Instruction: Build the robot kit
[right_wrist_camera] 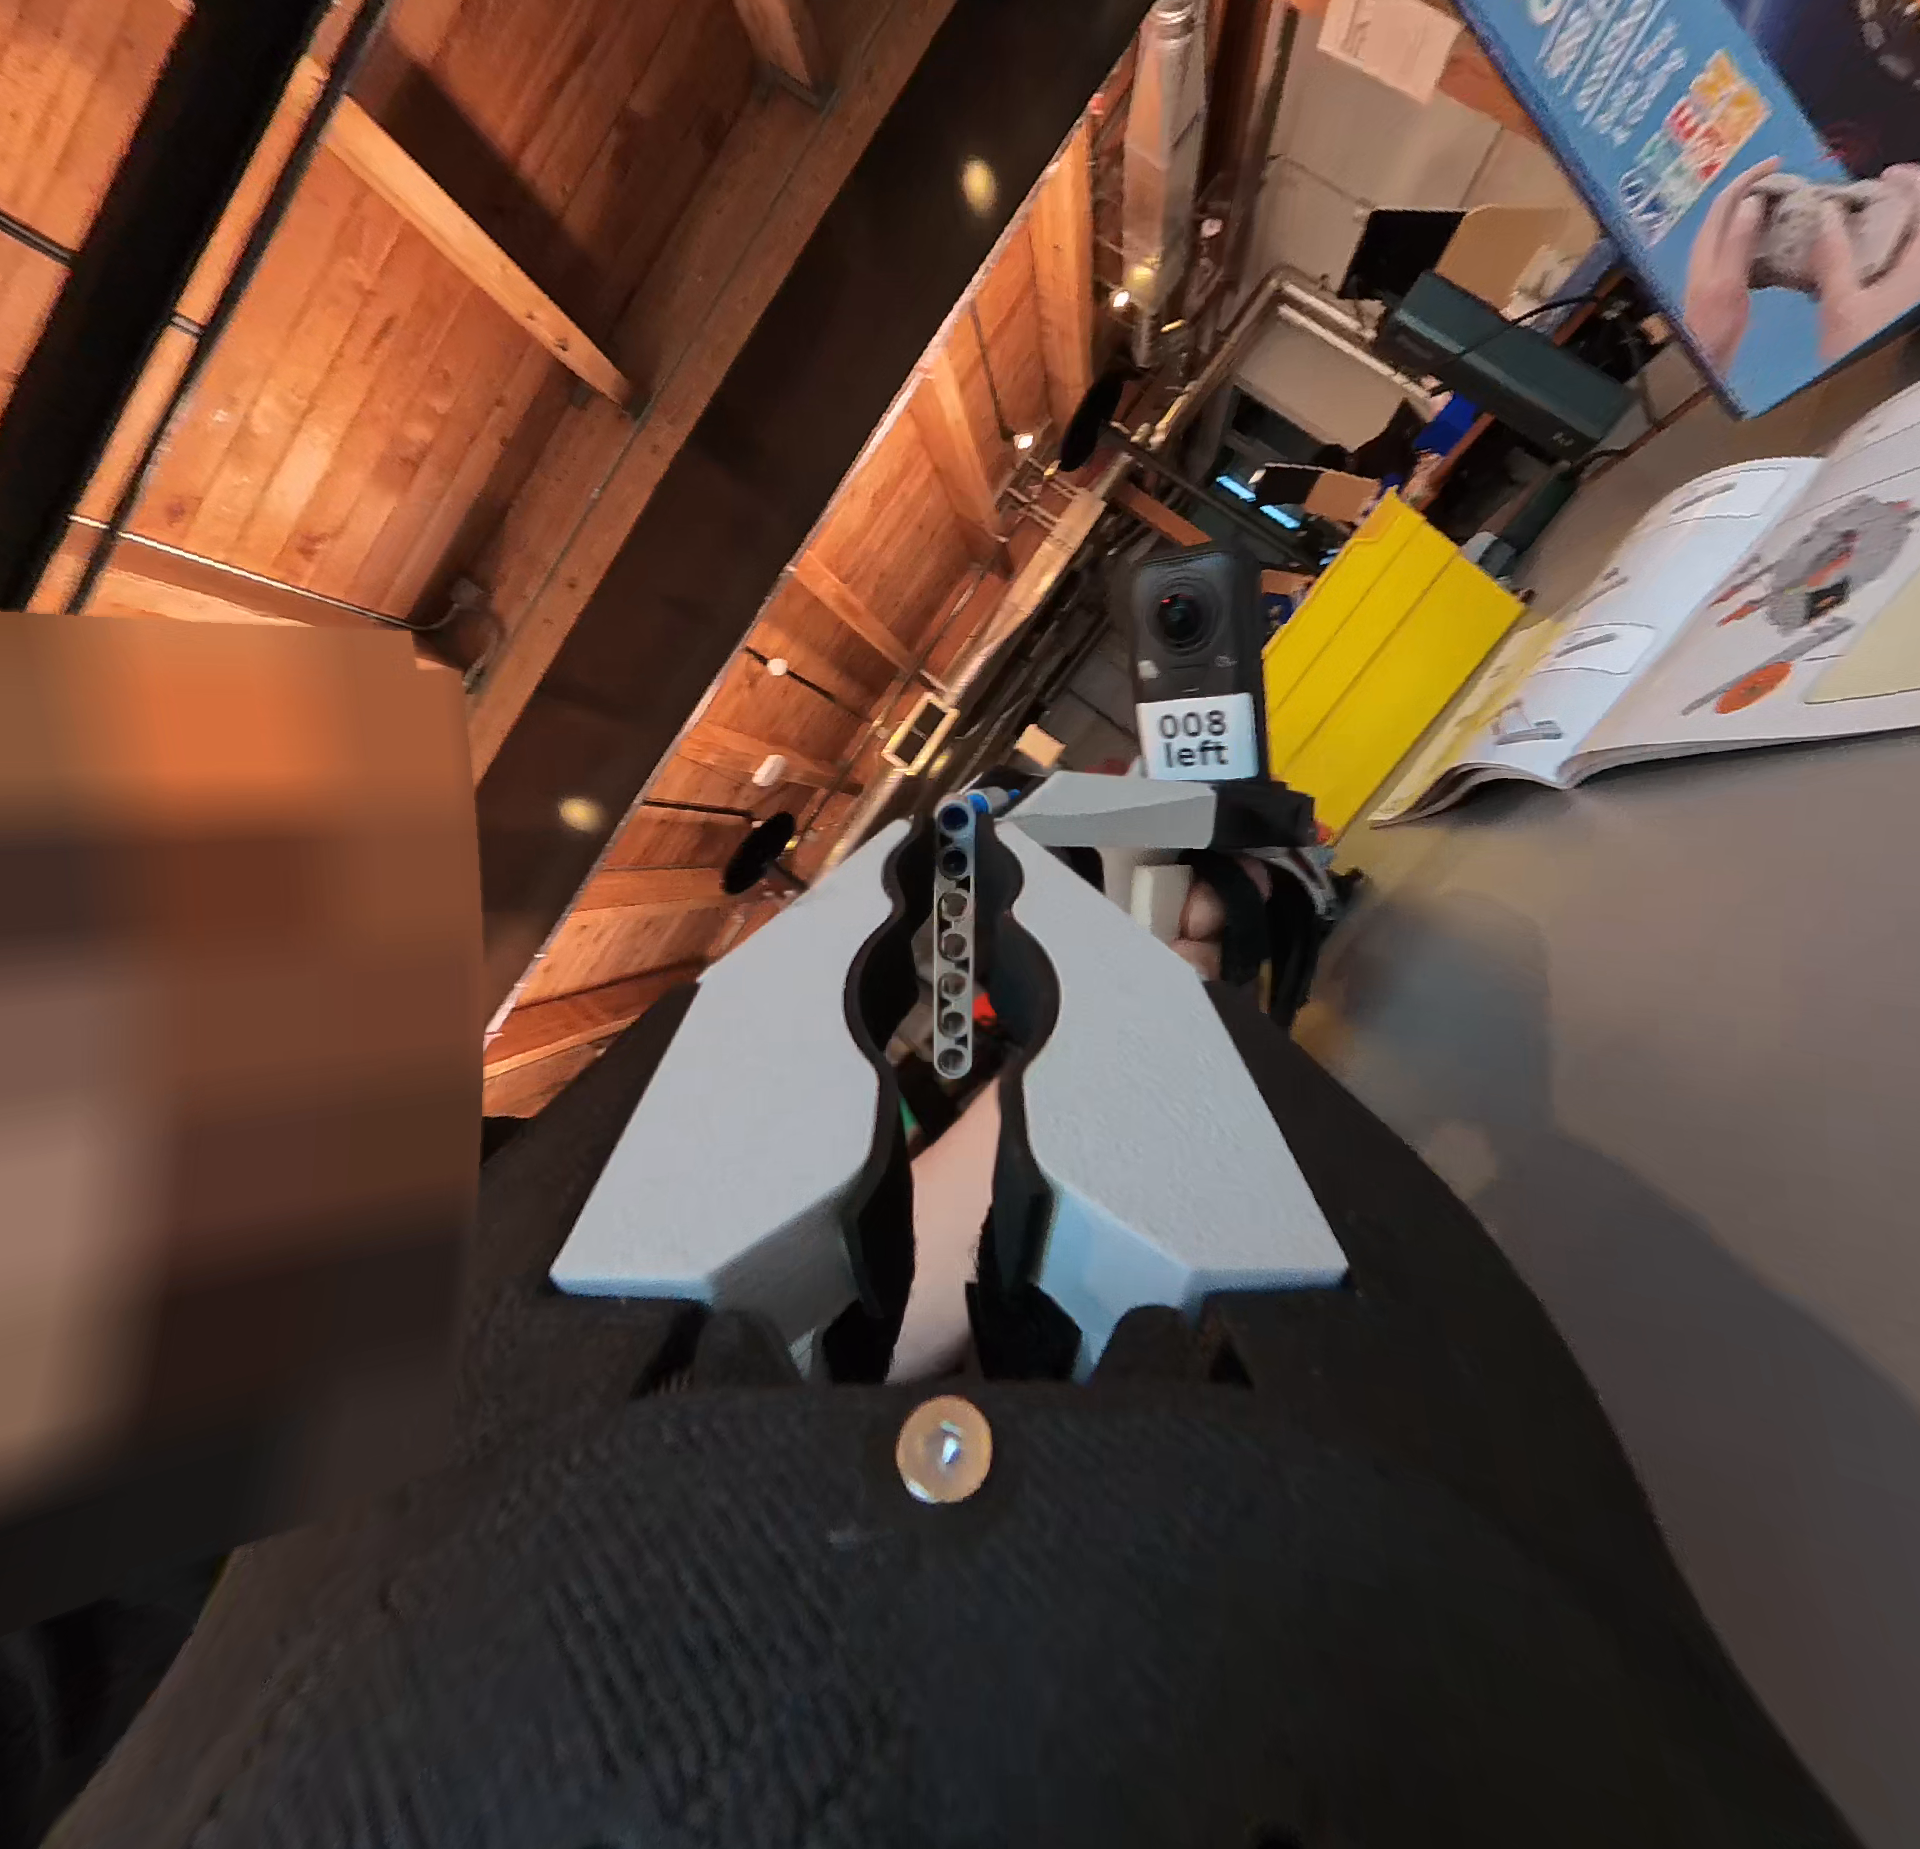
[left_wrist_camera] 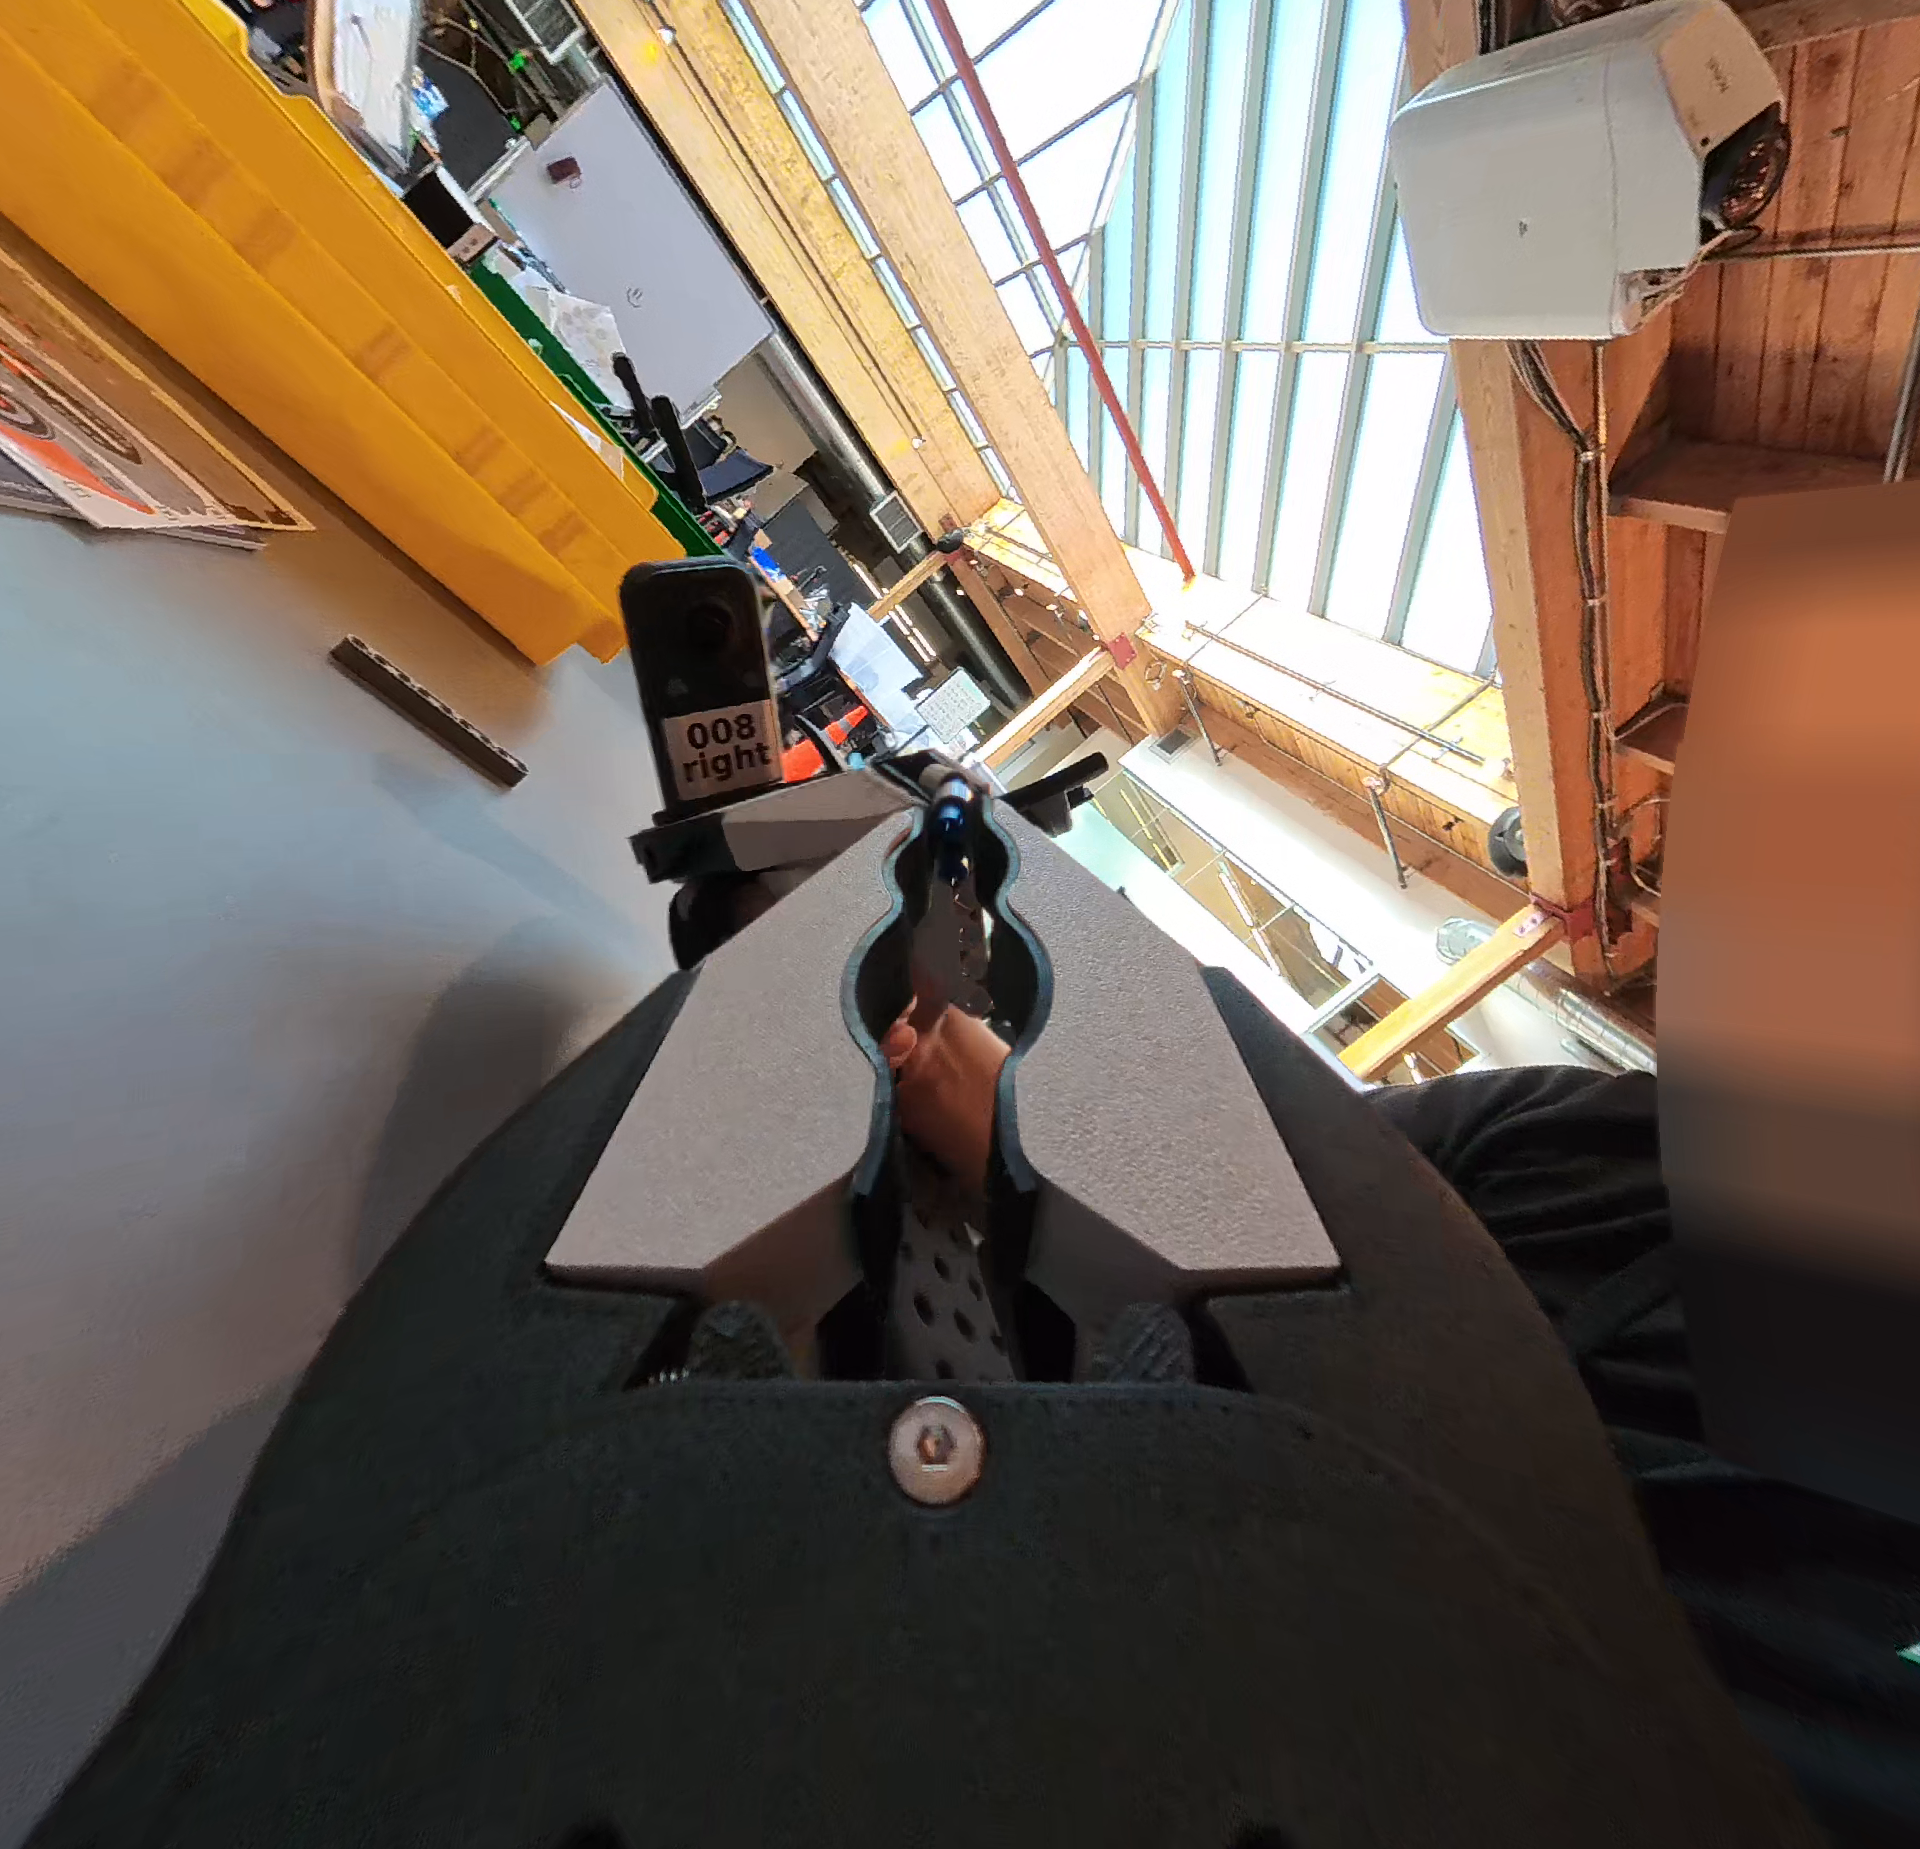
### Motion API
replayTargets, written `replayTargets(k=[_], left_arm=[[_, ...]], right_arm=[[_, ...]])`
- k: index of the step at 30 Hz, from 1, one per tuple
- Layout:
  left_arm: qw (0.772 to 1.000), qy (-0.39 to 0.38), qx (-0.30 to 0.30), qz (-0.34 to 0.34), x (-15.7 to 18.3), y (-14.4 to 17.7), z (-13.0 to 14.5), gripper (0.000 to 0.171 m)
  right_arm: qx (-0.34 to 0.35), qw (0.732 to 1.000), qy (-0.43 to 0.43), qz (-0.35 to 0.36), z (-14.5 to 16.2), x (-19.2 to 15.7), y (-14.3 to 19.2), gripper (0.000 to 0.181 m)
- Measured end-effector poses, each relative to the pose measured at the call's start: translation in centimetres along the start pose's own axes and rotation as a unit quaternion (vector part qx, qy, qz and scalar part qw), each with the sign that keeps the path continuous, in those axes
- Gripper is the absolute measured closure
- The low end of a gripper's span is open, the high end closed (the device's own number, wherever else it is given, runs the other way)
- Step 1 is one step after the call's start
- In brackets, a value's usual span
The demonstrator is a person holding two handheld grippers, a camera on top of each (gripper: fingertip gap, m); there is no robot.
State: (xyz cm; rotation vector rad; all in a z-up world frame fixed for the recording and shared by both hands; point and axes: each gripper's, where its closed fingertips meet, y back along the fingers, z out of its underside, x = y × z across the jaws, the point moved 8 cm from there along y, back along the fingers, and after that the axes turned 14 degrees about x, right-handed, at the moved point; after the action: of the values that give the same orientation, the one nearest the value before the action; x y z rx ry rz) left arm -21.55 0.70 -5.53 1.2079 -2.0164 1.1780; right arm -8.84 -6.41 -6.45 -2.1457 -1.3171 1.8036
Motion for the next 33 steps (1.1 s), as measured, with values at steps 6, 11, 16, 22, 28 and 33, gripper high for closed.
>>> replayTargets(k=[6, 11, 16, 22, 28, 33], left_arm=[[1.000, 0.012, -0.002, 0.020, 0.2, 0.0, 0.0, 0.166], [1.000, 0.005, -0.002, 0.008, 0.1, 0.0, -0.1, 0.166], [0.999, -0.044, -0.016, -0.028, 0.1, 0.2, -0.2, 0.166], [0.998, -0.034, -0.038, -0.044, -0.2, 0.4, 0.1, 0.166], [0.996, 0.002, -0.054, -0.066, -1.0, 1.0, 0.3, 0.166], [0.995, -0.008, -0.059, -0.075, -1.2, 1.3, 0.3, 0.165]], right_arm=[[-0.010, 1.000, -0.017, -0.014, 0.1, -0.3, -0.2, 0.177], [-0.006, 1.000, -0.022, -0.003, -0.1, 0.0, -0.1, 0.177], [-0.007, 1.000, -0.006, 0.027, -0.1, 0.3, 0.0, 0.177], [-0.029, 0.998, 0.013, 0.045, -0.1, 0.5, 0.4, 0.177], [-0.058, 0.995, 0.036, 0.078, 0.1, 1.0, 0.5, 0.177], [-0.062, 0.993, 0.047, 0.092, 0.3, 1.2, 0.6, 0.177]])
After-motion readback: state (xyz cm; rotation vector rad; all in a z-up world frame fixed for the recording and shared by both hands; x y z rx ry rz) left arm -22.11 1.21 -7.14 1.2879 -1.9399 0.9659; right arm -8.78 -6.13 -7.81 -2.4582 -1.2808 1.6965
